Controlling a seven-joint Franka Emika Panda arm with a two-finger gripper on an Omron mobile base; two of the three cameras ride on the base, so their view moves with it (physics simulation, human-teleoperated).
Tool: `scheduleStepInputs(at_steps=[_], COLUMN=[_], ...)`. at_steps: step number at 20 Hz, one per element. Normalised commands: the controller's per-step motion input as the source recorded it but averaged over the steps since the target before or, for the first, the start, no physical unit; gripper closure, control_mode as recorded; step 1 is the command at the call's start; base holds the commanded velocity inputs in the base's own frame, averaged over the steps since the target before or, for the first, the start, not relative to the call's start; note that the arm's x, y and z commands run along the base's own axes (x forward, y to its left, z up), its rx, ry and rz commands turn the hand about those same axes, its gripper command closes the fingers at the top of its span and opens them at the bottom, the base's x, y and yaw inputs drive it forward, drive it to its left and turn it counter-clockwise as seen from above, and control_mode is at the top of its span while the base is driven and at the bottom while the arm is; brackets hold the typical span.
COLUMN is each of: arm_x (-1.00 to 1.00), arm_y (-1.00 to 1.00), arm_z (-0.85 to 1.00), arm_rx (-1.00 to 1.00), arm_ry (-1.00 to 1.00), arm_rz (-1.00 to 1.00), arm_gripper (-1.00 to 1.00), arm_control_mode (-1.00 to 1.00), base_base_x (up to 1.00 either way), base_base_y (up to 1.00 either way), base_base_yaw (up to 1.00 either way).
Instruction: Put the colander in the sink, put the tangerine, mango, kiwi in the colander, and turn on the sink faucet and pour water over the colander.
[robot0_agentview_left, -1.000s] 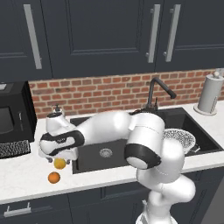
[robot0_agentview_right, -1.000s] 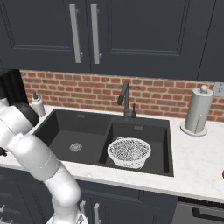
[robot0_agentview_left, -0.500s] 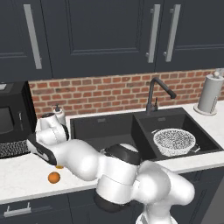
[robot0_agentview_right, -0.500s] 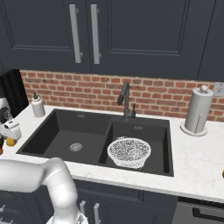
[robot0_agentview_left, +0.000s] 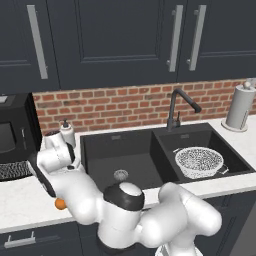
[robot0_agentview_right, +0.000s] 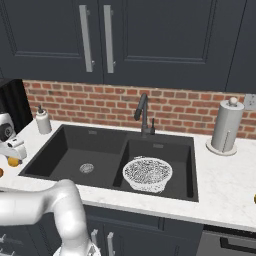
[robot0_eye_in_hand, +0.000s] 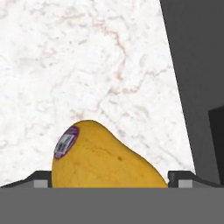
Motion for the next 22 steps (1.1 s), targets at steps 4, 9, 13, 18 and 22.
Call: scheduleStepInputs(at_steps=[4,9,13,18,22], arm_x=[-0.2,-0.38,-0.69,-0.55,-0.01], arm_y=[0.0,-0.07,-0.35,-0.71,-0.86], arm_z=[-0.32,-0.07,0.0,0.11,0.55], arm_rx=[0.0,0.0,0.0,0.0,0.0], arm_ry=[0.0,-0.09,-0.21,-0.23,-0.2], arm_rz=[0.0,0.0,0.0,0.0,0.0], arm_gripper=[1.0,1.0,1.0,1.0,1.0], arm_control_mode=[-1.0,-1.0,-1.0,-1.0,-1.0], base_base_x=[0.0,0.0,0.0,0.0,0.0], base_base_y=[0.0,0.0,0.0,0.0,0.0], base_base_yaw=[0.0,0.0,0.0,0.0,0.0])
